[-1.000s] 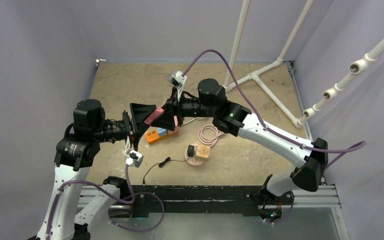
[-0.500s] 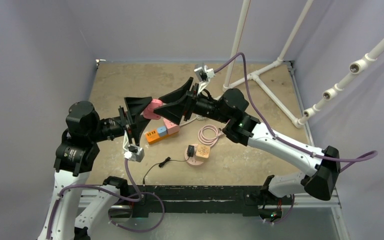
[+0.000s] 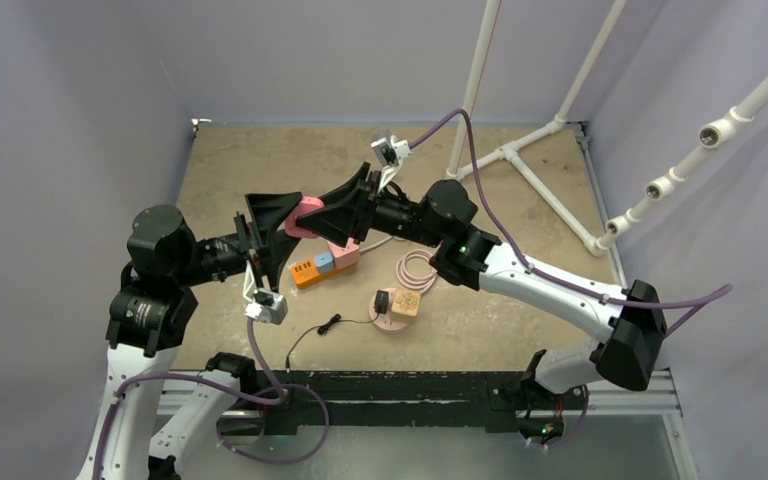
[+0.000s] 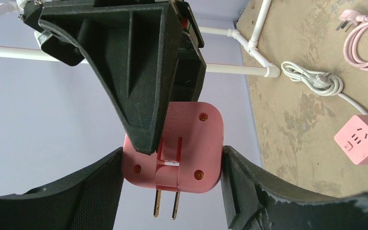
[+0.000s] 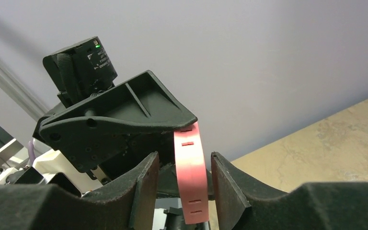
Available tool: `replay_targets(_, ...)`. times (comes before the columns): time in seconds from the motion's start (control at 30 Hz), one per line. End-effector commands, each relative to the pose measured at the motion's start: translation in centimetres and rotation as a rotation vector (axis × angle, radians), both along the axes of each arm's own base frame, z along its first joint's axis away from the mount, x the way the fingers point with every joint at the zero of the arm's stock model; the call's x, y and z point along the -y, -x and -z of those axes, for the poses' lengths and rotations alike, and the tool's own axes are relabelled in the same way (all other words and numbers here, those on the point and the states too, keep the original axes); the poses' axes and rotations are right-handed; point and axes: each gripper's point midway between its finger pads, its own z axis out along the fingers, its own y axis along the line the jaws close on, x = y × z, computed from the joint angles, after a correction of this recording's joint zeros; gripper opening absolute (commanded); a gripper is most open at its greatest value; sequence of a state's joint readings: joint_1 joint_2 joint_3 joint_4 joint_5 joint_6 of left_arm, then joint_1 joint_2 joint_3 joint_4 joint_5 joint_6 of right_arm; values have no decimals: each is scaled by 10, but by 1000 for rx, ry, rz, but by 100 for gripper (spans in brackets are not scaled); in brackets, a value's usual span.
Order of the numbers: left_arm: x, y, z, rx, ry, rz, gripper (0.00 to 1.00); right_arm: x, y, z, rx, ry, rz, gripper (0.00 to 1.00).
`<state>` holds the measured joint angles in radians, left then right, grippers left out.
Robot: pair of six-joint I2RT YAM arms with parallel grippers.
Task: Insert the plug
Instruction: Pick up the plug from the center of the board.
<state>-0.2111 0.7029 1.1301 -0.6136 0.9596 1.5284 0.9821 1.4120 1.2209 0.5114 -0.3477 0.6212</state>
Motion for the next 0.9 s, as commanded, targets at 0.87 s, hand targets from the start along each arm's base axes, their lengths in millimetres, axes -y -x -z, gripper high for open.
replay_targets(0.87,1,7,7,12,-22,19,0,-12,15,-42,40,-127,-38,25)
